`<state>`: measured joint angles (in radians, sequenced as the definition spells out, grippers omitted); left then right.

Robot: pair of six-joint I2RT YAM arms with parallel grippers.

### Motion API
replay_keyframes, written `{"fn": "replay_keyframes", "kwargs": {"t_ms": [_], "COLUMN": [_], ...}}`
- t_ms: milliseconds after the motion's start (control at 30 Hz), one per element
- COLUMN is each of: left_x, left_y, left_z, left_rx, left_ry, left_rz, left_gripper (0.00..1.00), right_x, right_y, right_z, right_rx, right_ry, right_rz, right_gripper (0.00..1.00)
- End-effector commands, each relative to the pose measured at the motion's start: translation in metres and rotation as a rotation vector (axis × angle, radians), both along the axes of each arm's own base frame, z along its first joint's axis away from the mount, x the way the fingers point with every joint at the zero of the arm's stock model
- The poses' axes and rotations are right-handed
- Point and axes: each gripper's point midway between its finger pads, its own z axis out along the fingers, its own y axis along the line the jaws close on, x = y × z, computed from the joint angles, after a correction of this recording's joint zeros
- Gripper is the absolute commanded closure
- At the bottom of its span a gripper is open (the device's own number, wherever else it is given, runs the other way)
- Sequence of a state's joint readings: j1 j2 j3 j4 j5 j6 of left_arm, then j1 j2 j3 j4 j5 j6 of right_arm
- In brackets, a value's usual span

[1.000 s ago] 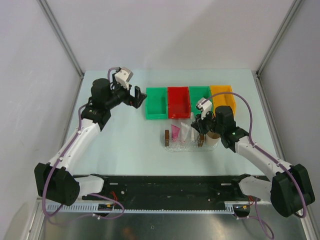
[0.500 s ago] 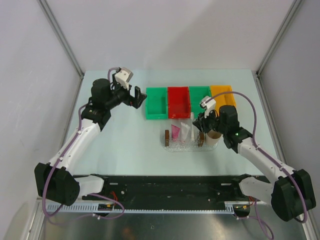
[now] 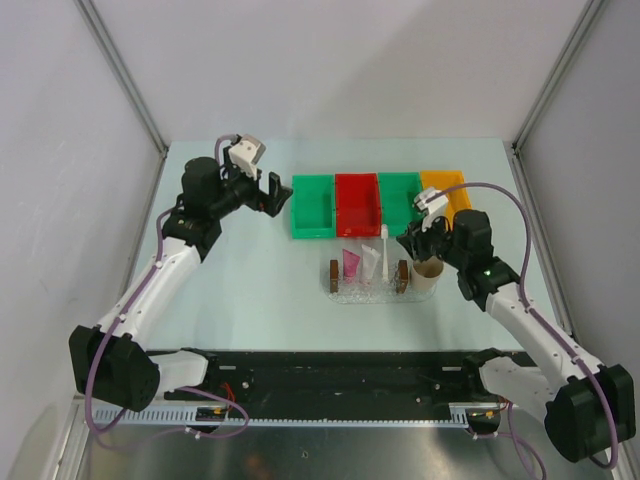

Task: Prepare toiletry sets of a toothbrush and toothpaste on the tray

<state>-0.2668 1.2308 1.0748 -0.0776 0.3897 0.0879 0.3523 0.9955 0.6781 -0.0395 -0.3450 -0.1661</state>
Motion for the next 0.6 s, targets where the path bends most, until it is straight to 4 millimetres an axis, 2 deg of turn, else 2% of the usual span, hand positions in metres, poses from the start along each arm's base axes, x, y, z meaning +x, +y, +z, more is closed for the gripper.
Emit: {"fn": "replay_keyframes", "kwargs": {"t_ms": [0,100,200,333,400,567], "left_x": [0.001,0.0,-0.001,0.003,0.004,0.006], "left_y": [0.01,0.014,0.027,0.043,0.051,0.076], "left_z": [0.021,0.028,0.033,0.035,0.037,0.047], "left_rx": [-0.004,-0.02,-0.022,-0.019,-0.026,-0.042], "left_ry": [-0.063,-0.071,-0.086,-0.093,-0.093,-0.115], "left_rz": [0.032,0.059,0.137,0.21,0.243,0.351], "left_gripper": [0.0,0.0,0.0,0.0,0.0,0.0], "right_x": [0.021,0.034,0.046,0.058,0.064,0.087], "right_y": [-0.03,-0.056,-0.079,-0.099,-0.11,-0.152], "right_z": [0.052,0.074,0.098,0.121,0.133,0.153], "right_rx": [-0.02,-0.036,-0.039,-0.018,-0.019,0.052], "right_ry": [-0.149,-0.214,-0.291,-0.348,-0.376,-0.384], "right_rz": [-0.162,-0.304,-0.428,-0.536,-0.59,-0.767], "right_gripper": [0.64,0.5,0.38,0.21,0.18,0.09]}}
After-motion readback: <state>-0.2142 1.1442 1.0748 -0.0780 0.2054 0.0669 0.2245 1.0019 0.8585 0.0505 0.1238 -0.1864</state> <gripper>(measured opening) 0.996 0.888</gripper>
